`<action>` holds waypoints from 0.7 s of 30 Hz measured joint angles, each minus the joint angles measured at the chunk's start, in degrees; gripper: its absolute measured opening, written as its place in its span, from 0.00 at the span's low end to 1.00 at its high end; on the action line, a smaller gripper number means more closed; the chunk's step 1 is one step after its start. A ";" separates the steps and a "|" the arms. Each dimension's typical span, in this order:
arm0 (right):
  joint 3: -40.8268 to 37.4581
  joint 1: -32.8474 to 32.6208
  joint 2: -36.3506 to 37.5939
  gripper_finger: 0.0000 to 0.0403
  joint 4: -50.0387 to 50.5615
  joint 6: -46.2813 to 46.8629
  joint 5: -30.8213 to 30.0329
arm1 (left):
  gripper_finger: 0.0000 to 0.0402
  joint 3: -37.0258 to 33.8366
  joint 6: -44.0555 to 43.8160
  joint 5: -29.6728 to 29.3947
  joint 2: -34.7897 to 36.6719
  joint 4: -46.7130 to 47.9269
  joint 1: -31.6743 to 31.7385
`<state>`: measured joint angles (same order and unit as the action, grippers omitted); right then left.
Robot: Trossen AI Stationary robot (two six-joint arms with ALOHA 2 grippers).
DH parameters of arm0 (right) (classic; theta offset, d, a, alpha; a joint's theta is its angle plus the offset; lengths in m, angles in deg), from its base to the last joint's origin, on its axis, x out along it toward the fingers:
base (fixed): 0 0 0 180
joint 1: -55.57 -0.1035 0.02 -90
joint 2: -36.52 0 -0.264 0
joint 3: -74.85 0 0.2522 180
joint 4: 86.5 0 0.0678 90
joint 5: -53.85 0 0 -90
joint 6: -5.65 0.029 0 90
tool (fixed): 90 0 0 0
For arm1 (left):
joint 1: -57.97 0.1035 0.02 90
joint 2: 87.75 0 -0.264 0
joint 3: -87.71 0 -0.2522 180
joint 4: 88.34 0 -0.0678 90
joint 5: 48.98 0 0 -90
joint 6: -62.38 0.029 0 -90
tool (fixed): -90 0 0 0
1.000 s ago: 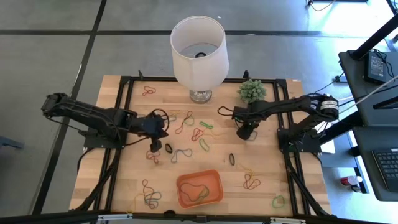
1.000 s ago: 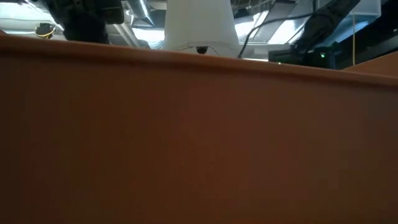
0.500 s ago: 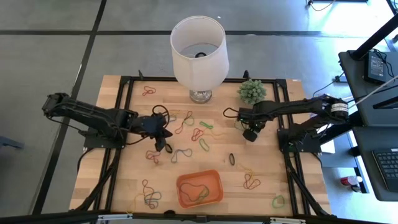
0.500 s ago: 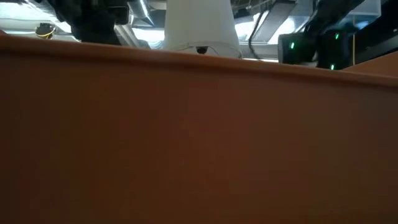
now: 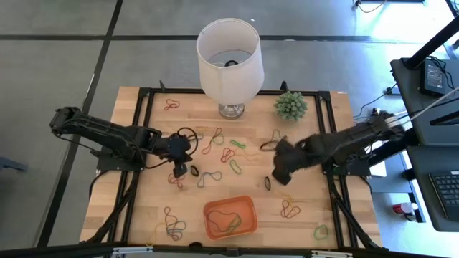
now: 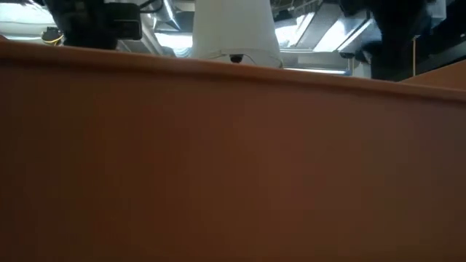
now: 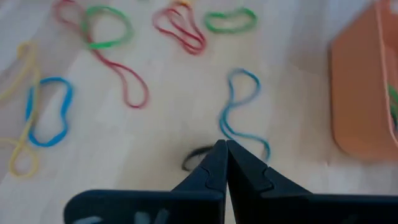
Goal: Pick and place rubber bands into bin
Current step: Put the black rubber band into the orange bin
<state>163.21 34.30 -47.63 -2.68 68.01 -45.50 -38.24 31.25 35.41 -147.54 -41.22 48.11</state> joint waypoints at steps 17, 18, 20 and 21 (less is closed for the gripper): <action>51.71 -6.97 -49.95 0.00 3.07 3.65 13.16 | 0.00 0.00 10.12 0.60 0.00 -0.06 -4.50; 53.10 -7.21 -51.49 0.00 3.37 4.01 14.54 | 0.00 0.00 10.12 0.59 0.00 -0.06 -4.73; 55.40 -7.80 -53.98 0.00 3.80 5.03 16.85 | 0.00 0.00 10.12 0.59 0.00 -0.06 -5.18; 56.23 -8.16 -54.92 0.00 3.67 5.31 17.26 | 0.00 0.00 10.17 0.59 0.00 -0.06 -5.39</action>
<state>219.44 26.14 -102.55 0.99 73.31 -28.24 -38.24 41.41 36.00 -147.54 -41.28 42.72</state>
